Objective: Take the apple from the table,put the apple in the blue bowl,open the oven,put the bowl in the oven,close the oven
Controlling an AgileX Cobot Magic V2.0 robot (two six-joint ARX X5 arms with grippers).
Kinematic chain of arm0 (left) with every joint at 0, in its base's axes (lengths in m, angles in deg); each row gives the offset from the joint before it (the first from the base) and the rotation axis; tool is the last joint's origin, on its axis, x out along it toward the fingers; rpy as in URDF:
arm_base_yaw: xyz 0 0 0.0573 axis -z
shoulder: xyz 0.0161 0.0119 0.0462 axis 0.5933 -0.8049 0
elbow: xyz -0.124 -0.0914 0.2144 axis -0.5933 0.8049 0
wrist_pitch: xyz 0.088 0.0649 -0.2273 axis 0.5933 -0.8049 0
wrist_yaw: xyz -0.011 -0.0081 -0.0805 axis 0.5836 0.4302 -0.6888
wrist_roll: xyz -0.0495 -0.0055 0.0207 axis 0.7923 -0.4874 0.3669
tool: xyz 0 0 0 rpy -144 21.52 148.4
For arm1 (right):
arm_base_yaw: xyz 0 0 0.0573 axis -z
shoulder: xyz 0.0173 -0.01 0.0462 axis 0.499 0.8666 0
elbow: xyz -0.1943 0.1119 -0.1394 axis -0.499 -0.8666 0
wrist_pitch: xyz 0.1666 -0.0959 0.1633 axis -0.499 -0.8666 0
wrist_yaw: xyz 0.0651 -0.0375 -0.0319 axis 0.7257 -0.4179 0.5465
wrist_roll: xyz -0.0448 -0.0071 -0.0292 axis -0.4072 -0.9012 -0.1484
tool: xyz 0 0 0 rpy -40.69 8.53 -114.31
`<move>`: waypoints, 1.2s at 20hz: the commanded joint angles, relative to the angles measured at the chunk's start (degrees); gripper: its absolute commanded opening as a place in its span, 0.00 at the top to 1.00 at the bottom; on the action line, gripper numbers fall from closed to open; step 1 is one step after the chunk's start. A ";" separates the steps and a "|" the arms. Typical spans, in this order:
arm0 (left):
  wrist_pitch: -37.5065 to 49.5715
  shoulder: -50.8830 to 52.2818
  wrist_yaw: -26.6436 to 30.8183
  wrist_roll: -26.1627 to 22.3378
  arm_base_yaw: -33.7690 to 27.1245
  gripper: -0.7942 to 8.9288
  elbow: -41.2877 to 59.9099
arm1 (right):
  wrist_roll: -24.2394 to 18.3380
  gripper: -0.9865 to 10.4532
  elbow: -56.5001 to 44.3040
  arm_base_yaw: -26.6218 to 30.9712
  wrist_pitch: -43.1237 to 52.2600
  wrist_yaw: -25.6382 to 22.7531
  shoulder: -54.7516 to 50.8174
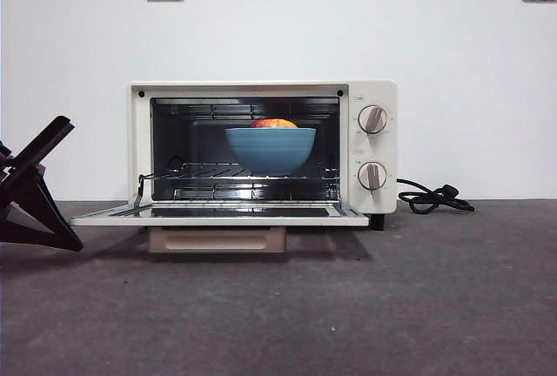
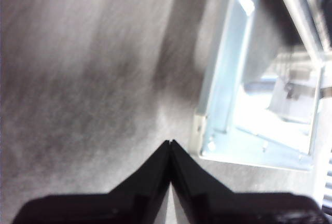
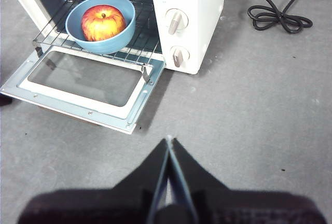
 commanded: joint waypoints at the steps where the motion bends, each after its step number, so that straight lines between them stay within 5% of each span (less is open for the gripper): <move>1: 2.14 -0.31 -0.46 3.08 -0.17 0.93 0.22 | 0.66 0.92 -0.13 0.00 0.37 0.15 0.24; 10: 7.15 -0.31 -3.41 6.21 -0.17 0.93 0.17 | 0.70 0.92 -0.13 0.00 0.37 0.17 0.24; 17: 21.29 -0.22 -9.22 17.09 -0.07 0.93 -0.04 | 1.20 0.92 -0.13 0.00 0.33 0.70 0.59; 24: 22.45 -0.22 -10.03 19.12 -0.07 0.93 -7.65 | 1.62 0.92 -0.13 0.00 0.57 0.74 2.32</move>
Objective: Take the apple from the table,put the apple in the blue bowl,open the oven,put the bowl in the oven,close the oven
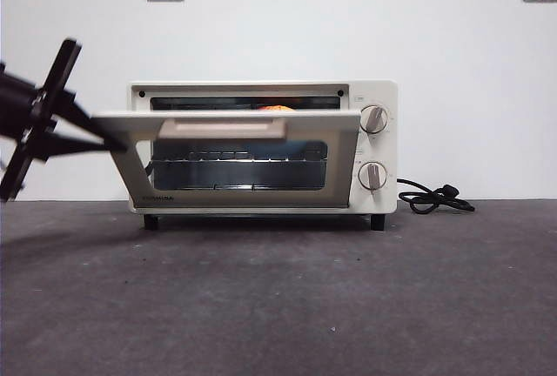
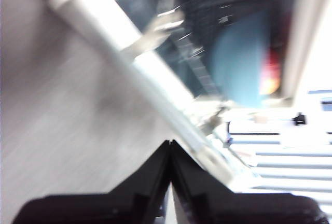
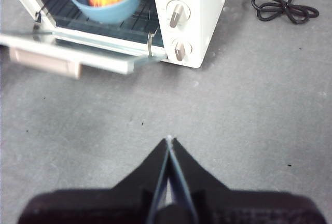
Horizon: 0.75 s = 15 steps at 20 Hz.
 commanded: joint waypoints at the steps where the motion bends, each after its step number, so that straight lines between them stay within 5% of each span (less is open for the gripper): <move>1: 0.50 0.00 -0.63 0.72 0.33 0.93 -3.91 | 0.79 0.92 -0.13 0.00 0.57 0.17 0.63; 6: -5.99 0.00 -0.79 -1.77 0.33 0.93 -15.19 | 1.14 0.91 -0.13 0.00 0.59 0.17 1.57; 10: -11.93 0.00 -6.88 -8.11 0.33 0.93 -22.25 | 1.36 0.91 -0.13 0.00 0.52 0.17 1.60; 15: -13.94 1.55 -14.23 -9.70 0.33 0.92 -23.76 | 1.77 0.91 -0.13 0.00 -0.52 -0.04 1.62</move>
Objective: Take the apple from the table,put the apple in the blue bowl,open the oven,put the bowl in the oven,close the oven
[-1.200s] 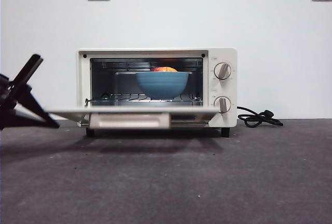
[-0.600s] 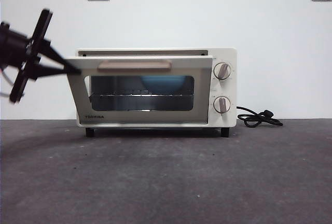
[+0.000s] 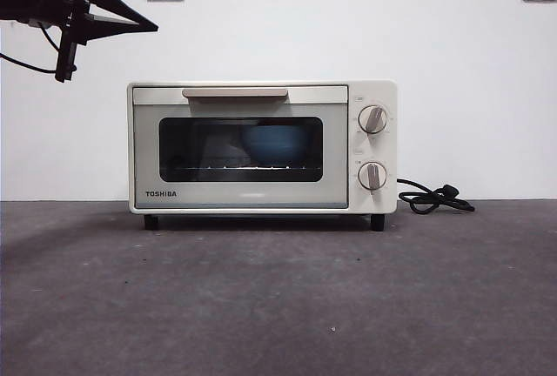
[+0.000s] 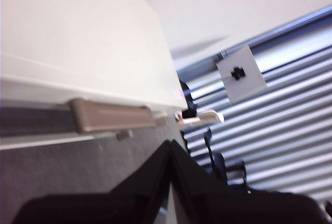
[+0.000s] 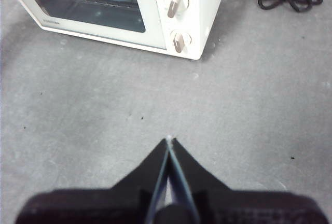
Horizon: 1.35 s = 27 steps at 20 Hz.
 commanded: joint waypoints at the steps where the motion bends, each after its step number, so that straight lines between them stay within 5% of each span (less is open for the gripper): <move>1: -3.17 2.08 -1.33 -3.93 0.13 0.92 0.11 | 0.70 0.91 -0.13 0.00 -0.48 -0.04 0.13; 5: -22.73 9.55 2.29 -20.04 0.59 0.92 0.11 | 0.66 0.91 -0.13 0.00 -3.02 -0.07 0.13; 8: -42.53 17.97 14.21 -34.91 0.96 0.92 0.11 | 0.66 0.91 -0.13 0.00 -3.76 -0.07 0.13; 11: -55.84 26.40 25.53 -42.73 1.84 0.92 0.11 | 0.66 0.91 -0.11 0.00 -3.72 -0.07 0.11; 15: -65.29 39.15 29.29 -45.92 2.23 0.92 0.11 | 0.66 0.91 -0.11 0.00 -3.72 -0.07 0.13; 20: -66.93 50.99 28.87 -45.81 2.25 0.92 0.11 | 0.66 0.91 -0.11 0.00 -3.72 -0.07 0.13; 27: -66.86 51.84 28.94 -46.66 2.25 0.92 0.11 | 0.66 0.91 -0.11 0.00 -3.69 -0.07 0.13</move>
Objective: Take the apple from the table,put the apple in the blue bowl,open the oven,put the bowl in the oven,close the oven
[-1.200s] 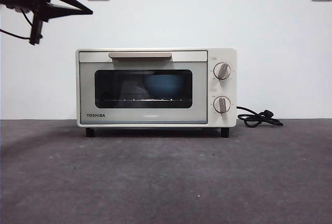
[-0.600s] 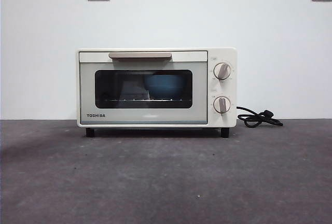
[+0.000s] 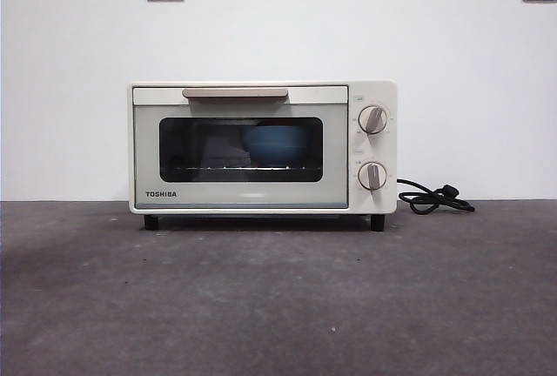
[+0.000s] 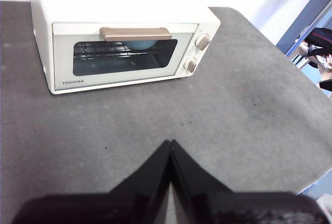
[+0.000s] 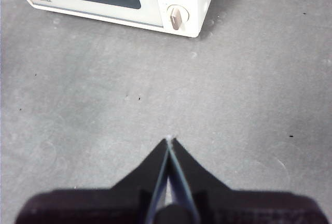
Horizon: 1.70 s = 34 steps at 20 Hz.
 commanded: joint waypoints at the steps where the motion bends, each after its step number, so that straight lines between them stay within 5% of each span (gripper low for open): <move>1: 0.68 -0.61 1.11 -5.86 0.09 0.92 0.17 | 0.42 0.91 -0.11 0.00 0.20 -0.04 0.09; 5: 7.45 1.36 6.88 -22.73 0.11 0.92 2.12 | 0.42 0.91 -0.11 0.00 0.20 -0.04 0.09; 11: 36.35 12.87 7.58 -21.84 0.17 0.92 26.75 | 0.42 0.91 -0.11 0.00 0.17 -0.04 0.09; 15: 53.05 23.91 14.34 -11.78 -0.85 0.92 47.47 | 0.42 0.91 -0.11 0.00 0.20 -0.04 0.09; 18: 54.05 32.79 18.73 -8.00 -2.27 0.92 56.89 | 0.42 0.91 -0.11 0.00 0.20 -0.04 0.09; 25: 54.73 38.18 25.03 -7.89 -2.67 0.92 67.69 | 0.42 0.91 -0.11 0.00 0.17 -0.04 0.09; 34: 48.19 39.54 29.44 -6.73 -2.78 0.92 67.73 | 0.42 0.91 -0.11 0.00 0.20 -0.04 0.09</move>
